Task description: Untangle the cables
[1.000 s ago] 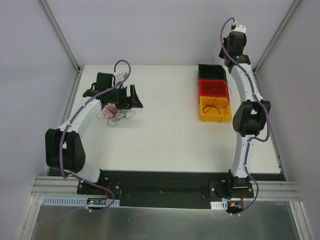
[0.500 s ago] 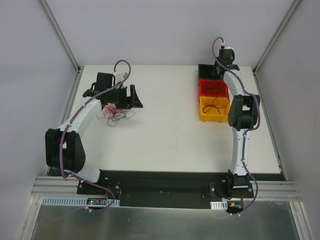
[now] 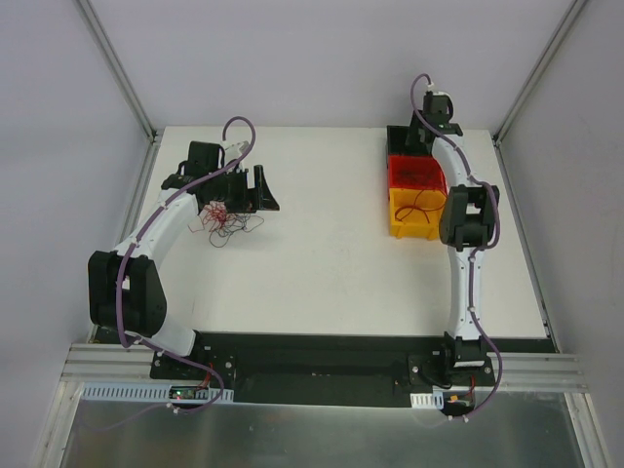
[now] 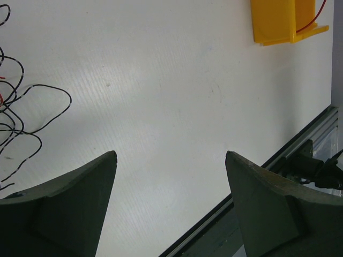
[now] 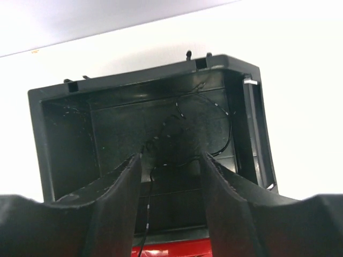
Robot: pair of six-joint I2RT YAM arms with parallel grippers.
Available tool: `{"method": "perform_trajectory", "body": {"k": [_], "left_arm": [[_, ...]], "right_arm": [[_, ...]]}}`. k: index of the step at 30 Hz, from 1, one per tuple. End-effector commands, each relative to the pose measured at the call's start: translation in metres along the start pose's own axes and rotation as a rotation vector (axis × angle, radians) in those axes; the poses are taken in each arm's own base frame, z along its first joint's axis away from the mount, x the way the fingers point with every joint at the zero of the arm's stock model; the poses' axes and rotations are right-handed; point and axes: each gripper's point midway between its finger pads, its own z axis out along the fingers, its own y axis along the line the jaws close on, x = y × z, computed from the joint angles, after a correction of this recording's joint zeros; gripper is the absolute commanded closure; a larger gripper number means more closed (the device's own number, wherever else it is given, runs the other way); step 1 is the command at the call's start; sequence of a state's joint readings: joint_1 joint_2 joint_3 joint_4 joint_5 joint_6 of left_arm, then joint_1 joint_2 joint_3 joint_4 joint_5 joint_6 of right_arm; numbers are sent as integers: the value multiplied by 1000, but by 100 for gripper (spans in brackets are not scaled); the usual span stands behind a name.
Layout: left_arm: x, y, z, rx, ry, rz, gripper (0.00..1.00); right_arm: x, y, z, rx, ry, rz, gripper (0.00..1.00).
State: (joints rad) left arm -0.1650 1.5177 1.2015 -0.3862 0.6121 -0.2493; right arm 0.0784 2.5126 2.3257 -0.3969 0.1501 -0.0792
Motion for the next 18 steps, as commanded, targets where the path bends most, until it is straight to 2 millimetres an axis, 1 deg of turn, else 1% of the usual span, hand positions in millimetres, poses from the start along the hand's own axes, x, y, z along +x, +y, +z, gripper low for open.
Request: {"method": "perform_trajectory", "body": {"k": [1,3,5,7,9,11,12,13,14,15,16,17,18], "left_arm": [[-3,-9,-3,22,-16,45,18],[-7,-5,-6,-2,-36,30,18],[-18,8,-18,-77,-95,-16,18],[-31,41,-35,-216,-182,-98,15],[-35,74,-49,-357,-248,-184,13],[-32,100,-56,-457,-277,-263,8],[-32,114,-59,-476,-283,-323,7],[-33,120,-58,-476,-275,-354,7],[-34,124,-55,-470,-265,-369,7],[-35,129,-49,-467,-245,-368,9],[-40,129,-42,-436,-219,-336,10],[-42,131,-31,-403,-174,-315,13],[-40,137,-25,-403,-127,-339,15]], "right_arm": [[-67,7,-61,-22,-122,2,47],[-77,12,-87,-28,-133,-6,42],[-78,20,-112,-33,-127,-22,37],[-69,31,-133,-42,-105,-47,32],[-54,41,-155,-44,-78,-46,30],[-30,68,-175,-132,-55,-32,29],[-17,91,-188,-195,-64,-31,28],[-7,105,-200,-242,-74,-44,28],[11,125,-218,-293,-66,-42,28],[33,142,-229,-340,-40,-32,28],[49,162,-243,-417,-23,-12,28],[77,189,-259,-536,33,6,29],[100,209,-273,-614,63,21,29]]}}
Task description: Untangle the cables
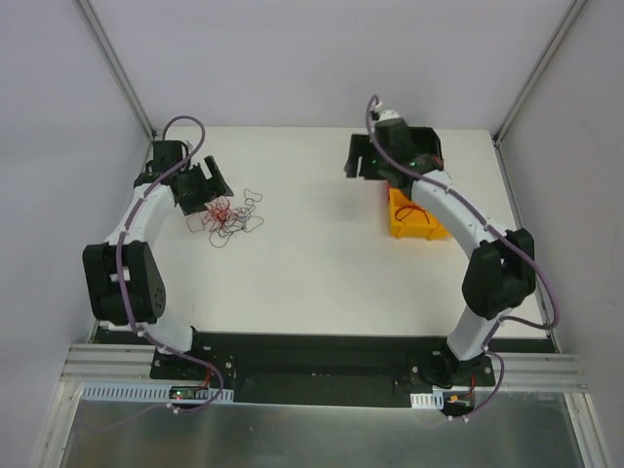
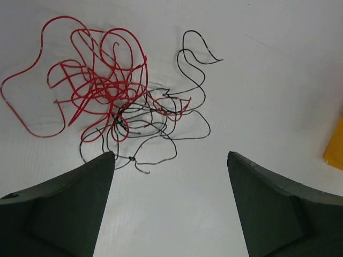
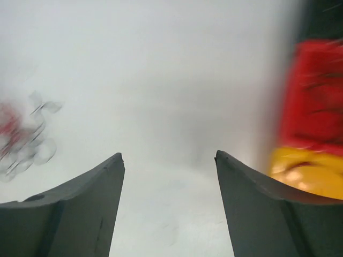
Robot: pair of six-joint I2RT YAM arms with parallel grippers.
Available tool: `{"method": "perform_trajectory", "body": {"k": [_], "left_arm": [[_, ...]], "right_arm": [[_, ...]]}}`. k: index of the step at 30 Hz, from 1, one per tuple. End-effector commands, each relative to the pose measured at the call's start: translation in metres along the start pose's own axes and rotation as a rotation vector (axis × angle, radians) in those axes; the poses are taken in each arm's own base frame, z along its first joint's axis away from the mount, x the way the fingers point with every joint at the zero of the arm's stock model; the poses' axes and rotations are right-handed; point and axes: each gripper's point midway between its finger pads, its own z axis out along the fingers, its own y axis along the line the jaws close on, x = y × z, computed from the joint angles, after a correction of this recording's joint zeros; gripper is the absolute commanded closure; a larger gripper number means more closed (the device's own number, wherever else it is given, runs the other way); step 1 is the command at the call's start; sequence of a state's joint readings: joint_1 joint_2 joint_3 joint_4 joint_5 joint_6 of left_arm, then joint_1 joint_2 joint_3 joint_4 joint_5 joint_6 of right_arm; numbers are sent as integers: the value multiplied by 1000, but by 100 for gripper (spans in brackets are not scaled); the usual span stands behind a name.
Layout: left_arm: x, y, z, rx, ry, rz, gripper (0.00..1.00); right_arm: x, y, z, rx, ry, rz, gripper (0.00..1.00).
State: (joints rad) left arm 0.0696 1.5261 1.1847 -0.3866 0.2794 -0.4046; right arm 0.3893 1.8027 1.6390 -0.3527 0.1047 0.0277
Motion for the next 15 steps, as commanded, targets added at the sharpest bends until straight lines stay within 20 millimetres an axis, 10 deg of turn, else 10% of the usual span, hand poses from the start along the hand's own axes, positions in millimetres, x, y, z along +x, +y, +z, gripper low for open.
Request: {"method": "perform_trajectory", "body": {"k": [1,6,15], "left_arm": [[3,3,33,3,139,-7,16],[28,28,67,-50,243,-40,20],[79,-12,75,178,410,-149,40]], "right_arm": [[78,111,-30,-362,88,116,29],[154,173,-61,-478,156,9,28],[183,191,-38,-519,157,95,27]]}}
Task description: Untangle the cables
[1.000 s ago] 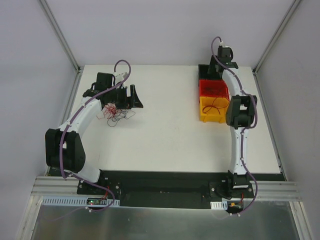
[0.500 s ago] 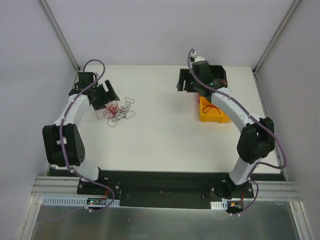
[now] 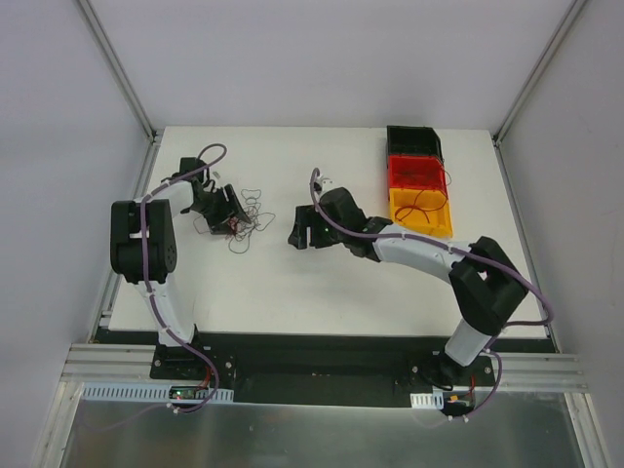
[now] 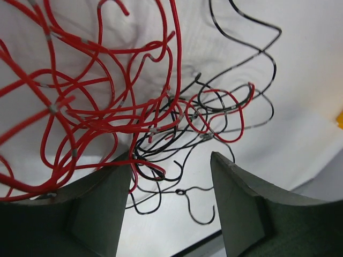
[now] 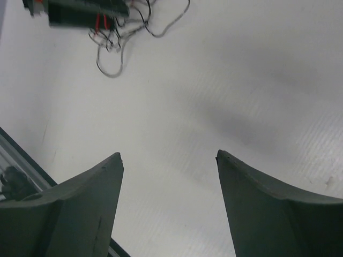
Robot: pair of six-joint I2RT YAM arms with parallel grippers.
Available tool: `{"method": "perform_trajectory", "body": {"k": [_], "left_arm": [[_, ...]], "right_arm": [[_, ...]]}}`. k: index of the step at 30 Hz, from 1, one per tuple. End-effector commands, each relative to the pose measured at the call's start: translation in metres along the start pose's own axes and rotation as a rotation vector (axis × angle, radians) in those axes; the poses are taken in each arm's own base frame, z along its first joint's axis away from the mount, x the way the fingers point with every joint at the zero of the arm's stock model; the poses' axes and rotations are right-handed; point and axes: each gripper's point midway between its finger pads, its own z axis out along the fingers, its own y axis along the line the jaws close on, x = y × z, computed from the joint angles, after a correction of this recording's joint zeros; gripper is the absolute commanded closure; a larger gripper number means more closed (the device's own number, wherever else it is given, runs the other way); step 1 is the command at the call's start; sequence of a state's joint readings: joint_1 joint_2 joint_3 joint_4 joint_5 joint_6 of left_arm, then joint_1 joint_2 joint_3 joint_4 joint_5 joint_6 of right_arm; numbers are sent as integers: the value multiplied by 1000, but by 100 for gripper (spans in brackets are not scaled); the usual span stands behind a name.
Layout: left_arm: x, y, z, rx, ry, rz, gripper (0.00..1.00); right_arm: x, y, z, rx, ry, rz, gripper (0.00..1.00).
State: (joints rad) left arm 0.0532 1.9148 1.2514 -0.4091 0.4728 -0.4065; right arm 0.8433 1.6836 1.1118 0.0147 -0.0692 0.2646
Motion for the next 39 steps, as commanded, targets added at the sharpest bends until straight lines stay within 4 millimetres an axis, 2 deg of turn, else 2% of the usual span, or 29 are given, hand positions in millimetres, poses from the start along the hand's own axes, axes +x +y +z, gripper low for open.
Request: {"method": "perform_trajectory", "body": {"k": [1,6,8,14,18,21,23,24,27,29,30,32,37,39], "left_arm": [[15,-33,-8,145,33,-8,40],[17,-37,-11,158,30,-4,39],[19,-39,-10,173,44,-2,38],[22,-36,-3,173,71,-21,41],[23,-39,-4,167,63,-6,41],[21,-37,-4,151,49,3,41],[21,-35,-3,146,50,-2,41],[21,-34,-2,140,52,-5,41],[24,-29,4,128,70,-26,41],[25,-25,8,114,80,-37,41],[24,-22,8,100,80,-43,41],[21,-16,9,75,76,-51,41],[14,1,9,25,66,-86,42],[11,4,11,20,67,-96,42]], "right_arm": [[-33,3,22,-77,-136,149,28],[-43,-3,70,-142,-138,303,33],[-40,-9,91,-127,-121,333,34],[-51,-12,126,-111,-137,346,33],[-44,-17,150,-73,-115,376,34],[-41,-28,160,-24,-131,402,38],[-43,-39,165,9,-143,394,45],[-45,-40,167,12,-140,379,52],[-46,-45,172,33,-130,317,82],[-51,-43,167,28,-138,273,97],[-53,-41,162,17,-138,250,99],[-64,-30,139,-13,-156,201,100],[-105,2,35,-74,-297,48,100],[-114,15,-9,-92,-324,-6,100]]}}
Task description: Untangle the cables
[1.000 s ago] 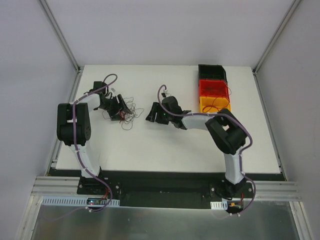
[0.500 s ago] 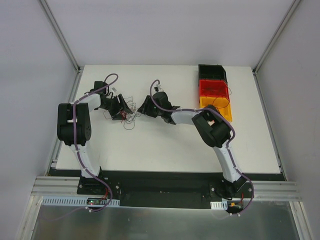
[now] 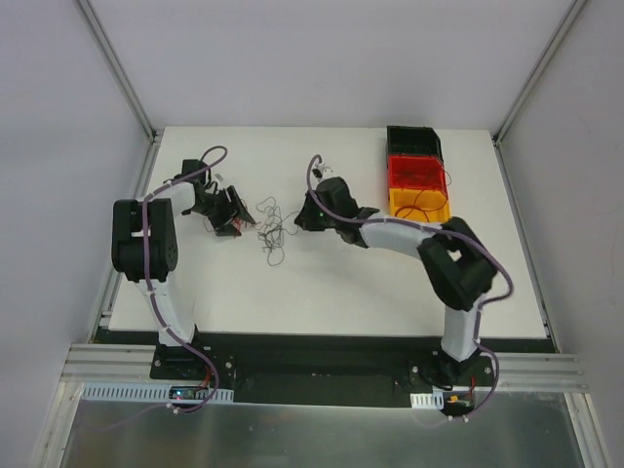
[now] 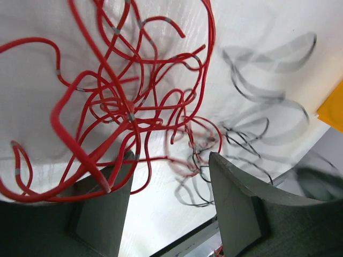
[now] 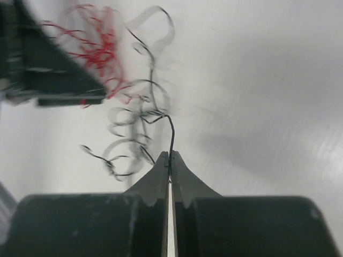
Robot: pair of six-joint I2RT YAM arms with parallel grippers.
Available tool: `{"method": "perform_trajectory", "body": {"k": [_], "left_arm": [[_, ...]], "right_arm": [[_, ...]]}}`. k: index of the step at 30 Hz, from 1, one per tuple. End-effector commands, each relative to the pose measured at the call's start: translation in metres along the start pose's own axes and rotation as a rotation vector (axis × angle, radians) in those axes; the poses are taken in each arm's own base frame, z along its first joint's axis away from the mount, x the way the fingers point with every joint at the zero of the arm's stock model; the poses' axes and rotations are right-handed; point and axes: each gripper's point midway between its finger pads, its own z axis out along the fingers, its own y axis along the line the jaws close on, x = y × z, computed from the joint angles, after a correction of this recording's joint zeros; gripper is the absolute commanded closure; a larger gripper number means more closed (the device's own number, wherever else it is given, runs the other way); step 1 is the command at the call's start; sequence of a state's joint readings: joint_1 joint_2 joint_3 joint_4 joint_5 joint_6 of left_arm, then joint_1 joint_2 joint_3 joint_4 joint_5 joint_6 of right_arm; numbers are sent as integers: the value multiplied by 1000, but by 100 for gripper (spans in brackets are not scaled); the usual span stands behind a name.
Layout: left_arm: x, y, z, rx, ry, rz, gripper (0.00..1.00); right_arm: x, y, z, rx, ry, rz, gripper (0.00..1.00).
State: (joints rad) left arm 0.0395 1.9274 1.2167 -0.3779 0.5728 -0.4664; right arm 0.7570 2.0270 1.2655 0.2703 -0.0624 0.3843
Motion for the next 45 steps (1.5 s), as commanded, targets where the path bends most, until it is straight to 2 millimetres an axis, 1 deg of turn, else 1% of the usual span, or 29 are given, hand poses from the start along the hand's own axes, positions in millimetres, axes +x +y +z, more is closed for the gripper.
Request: {"method": "perform_trajectory", "body": {"k": [1,3,5,6,8,9,11,12,13,14,17,18,19,20,22,24,25,28,29,32,33,34,35,36,38,41,43,45], "left_arm": [[-8,20,3,-65,3,-45,42],[-10,25,5,-76,7,-50,42],[-12,29,5,-84,8,-53,42],[-12,31,5,-89,7,-50,44],[-15,35,2,-101,-3,-46,45],[-17,35,0,-104,-8,-45,45],[-21,33,-7,-114,-28,-19,47],[-24,27,-14,-101,-47,7,47],[-24,23,-17,-90,-50,29,47],[-26,14,-27,-71,-74,62,47],[-24,-14,-51,-2,-123,181,46],[-23,-24,-60,19,-146,222,44],[-19,-36,-67,50,-156,265,43],[-14,-49,-74,93,-166,308,40],[-2,-73,-88,167,-186,386,36],[8,-94,-101,228,-222,473,33],[12,-102,-108,249,-249,518,32],[36,-136,-118,362,-262,653,29],[44,-145,-119,397,-252,684,29],[77,-170,-117,501,-168,739,29],[87,-177,-116,521,-141,737,31],[94,-180,-114,525,-127,719,38],[102,-183,-111,524,-111,706,52],[109,-182,-105,515,-94,681,56],[131,-184,-95,522,-56,698,53],[156,-175,-74,493,-16,707,41],[166,-170,-66,520,16,679,38],[174,-172,-63,576,24,685,36]], "right_arm": [[-90,75,-120,-165,-243,-190,99],[-101,83,-159,-175,-296,-220,100],[-113,88,-192,-174,-351,-250,100],[-120,89,-207,-165,-376,-268,99],[-137,88,-238,-118,-432,-308,100],[-143,90,-249,-113,-451,-327,99],[-146,94,-261,-122,-439,-347,100],[-146,96,-263,-133,-431,-352,100],[-142,99,-261,-160,-410,-358,100],[-138,99,-257,-165,-398,-351,100],[-116,84,-227,-148,-313,-313,100],[-104,77,-215,-145,-267,-311,100],[-94,74,-207,-155,-225,-314,100],[-81,63,-194,-147,-170,-306,100],[-66,51,-184,-157,-98,-283,100],[-59,39,-180,-155,-66,-264,100],[-59,34,-181,-146,-68,-258,100],[-62,28,-189,-147,-84,-247,99],[-66,29,-193,-156,-95,-244,100],[-74,29,-203,-165,-124,-223,100],[-79,31,-207,-172,-140,-216,99],[-80,33,-209,-185,-145,-212,100],[-84,34,-214,-195,-158,-208,100],[-86,35,-218,-205,-165,-209,100],[-90,39,-226,-226,-182,-213,100],[-93,42,-239,-247,-203,-214,100],[-94,44,-246,-254,-221,-215,100],[-96,44,-252,-258,-235,-218,100]]}}
